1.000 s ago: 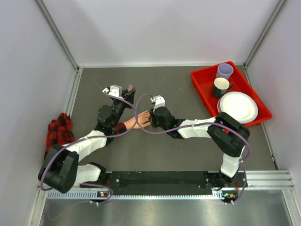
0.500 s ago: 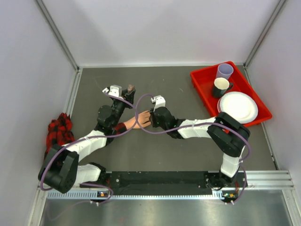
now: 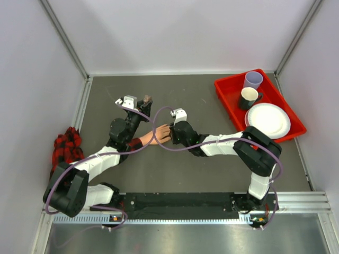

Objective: Paint the nails

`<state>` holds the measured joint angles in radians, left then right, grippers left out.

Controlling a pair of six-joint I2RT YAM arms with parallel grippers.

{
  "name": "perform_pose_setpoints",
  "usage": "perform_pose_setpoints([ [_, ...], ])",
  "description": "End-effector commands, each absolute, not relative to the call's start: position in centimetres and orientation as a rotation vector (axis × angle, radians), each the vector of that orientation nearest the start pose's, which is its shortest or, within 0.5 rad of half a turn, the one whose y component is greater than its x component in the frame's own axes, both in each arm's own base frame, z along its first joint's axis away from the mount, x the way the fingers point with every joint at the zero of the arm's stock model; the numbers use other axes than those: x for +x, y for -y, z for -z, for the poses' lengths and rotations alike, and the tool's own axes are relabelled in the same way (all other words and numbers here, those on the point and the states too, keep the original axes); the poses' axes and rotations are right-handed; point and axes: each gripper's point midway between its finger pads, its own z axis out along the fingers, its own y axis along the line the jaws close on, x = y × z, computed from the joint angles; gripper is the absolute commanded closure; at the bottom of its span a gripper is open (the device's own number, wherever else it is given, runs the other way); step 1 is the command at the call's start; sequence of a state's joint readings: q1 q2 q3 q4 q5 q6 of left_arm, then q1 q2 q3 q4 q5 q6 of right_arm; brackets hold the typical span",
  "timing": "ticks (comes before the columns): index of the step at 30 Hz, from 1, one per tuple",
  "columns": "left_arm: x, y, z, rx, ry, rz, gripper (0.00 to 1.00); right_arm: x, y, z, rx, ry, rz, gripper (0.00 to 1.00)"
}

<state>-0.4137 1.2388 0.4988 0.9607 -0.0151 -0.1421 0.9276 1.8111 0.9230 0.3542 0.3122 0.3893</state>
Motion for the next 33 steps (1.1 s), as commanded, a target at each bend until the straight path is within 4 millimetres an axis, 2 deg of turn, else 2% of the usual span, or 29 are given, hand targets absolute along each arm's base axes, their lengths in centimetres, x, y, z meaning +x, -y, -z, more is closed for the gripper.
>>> perform_pose_setpoints([
  [1,36.7,16.5,-27.9,0.160,-1.280,0.482,1.00,32.2,-36.3,-7.8,-0.342,-2.023,-0.495,1.00],
  [33,36.6,16.5,-28.1,0.157,-1.274,0.486,1.00,33.5,-36.2,-7.9,-0.325,-2.016,-0.475,1.00],
])
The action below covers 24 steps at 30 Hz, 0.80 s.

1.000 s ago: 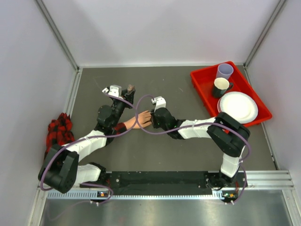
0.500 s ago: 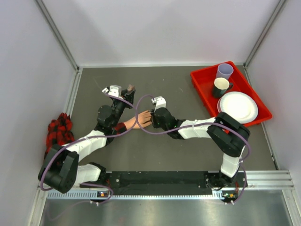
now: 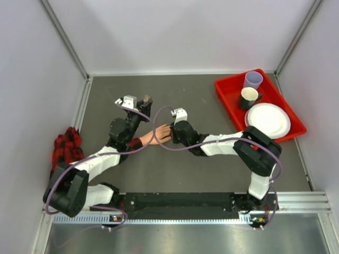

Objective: Paint the nails

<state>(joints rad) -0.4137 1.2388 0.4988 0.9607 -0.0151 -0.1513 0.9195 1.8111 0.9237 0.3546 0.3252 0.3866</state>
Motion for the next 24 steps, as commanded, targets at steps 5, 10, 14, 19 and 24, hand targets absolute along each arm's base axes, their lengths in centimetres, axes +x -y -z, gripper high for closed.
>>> perform_pose_setpoints([
  [5,36.59,16.44,-28.08,0.156,-1.274,0.484,1.00,33.68,-36.13,-7.73,-0.324,-2.020,-0.470,1.00],
  [10,36.59,16.45,-28.09,0.155,-1.274,0.486,1.00,33.73,-36.19,-7.71,-0.325,-2.020,-0.469,1.00],
  [14,36.57,16.43,-28.14,0.156,-1.273,0.485,1.00,33.92,-36.18,-7.60,-0.326,-2.022,-0.469,1.00],
  [19,36.52,16.41,-28.11,0.156,-1.274,0.484,1.00,34.04,-36.25,-7.45,-0.327,-2.025,-0.467,1.00],
  [24,36.47,16.39,-28.23,0.157,-1.271,0.483,1.00,34.13,-36.24,-7.47,-0.325,-2.025,-0.466,1.00],
])
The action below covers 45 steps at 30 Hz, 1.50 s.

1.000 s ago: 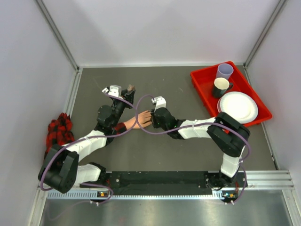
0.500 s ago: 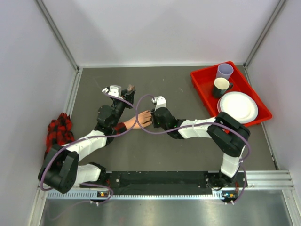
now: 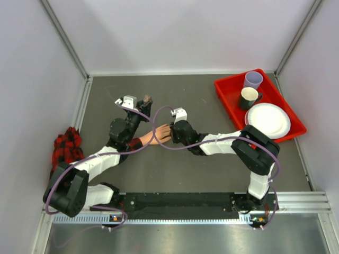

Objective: Paint the nails

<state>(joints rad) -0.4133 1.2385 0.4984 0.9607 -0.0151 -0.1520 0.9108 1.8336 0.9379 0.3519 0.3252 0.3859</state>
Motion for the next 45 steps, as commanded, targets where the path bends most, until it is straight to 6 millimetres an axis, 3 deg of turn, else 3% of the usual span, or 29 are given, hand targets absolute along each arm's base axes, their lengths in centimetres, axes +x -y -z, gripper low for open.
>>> perform_pose_setpoints([
  [1,36.5,16.4,-28.2,0.157,-1.271,0.483,1.00,34.1,-36.2,-7.5,-0.324,-2.025,-0.465,1.00],
  [19,36.5,16.2,-28.2,0.155,-1.272,0.481,1.00,34.0,-35.4,-8.7,-0.308,-2.001,-0.459,1.00],
  [28,36.5,16.3,-28.1,0.155,-1.276,0.483,1.00,32.2,-34.9,-10.0,-0.318,-1.984,-0.478,1.00],
  [35,36.5,16.3,-28.2,0.154,-1.274,0.482,1.00,31.0,-36.3,-9.0,-0.356,-2.012,-0.520,1.00],
  [45,36.5,16.3,-28.2,0.154,-1.274,0.482,1.00,31.7,-37.1,-8.2,-0.366,-2.020,-0.513,1.00],
])
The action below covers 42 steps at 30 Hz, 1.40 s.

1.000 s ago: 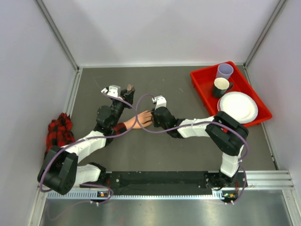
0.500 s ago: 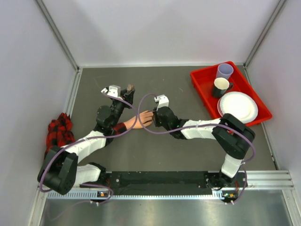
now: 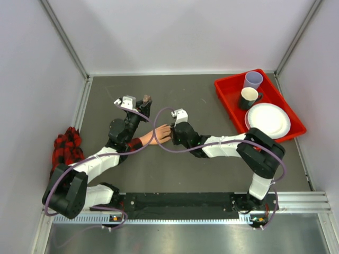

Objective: Paint the nails

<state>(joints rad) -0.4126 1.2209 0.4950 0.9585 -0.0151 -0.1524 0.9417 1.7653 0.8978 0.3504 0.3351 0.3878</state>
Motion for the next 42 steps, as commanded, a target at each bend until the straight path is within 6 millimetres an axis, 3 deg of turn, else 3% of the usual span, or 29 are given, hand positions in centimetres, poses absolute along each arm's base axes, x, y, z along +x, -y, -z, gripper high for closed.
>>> perform_pose_setpoints([
  [1,36.48,16.26,-28.12,0.154,-1.276,0.482,1.00,31.72,-37.22,-8.32,-0.363,-2.017,-0.517,1.00],
  [25,36.34,16.65,-28.18,0.174,-1.271,0.502,1.00,32.16,-37.89,-9.09,-0.372,-1.992,-0.538,1.00],
  [42,36.31,16.53,-28.21,0.173,-1.271,0.498,1.00,32.06,-37.60,-8.23,-0.368,-2.020,-0.517,1.00],
])
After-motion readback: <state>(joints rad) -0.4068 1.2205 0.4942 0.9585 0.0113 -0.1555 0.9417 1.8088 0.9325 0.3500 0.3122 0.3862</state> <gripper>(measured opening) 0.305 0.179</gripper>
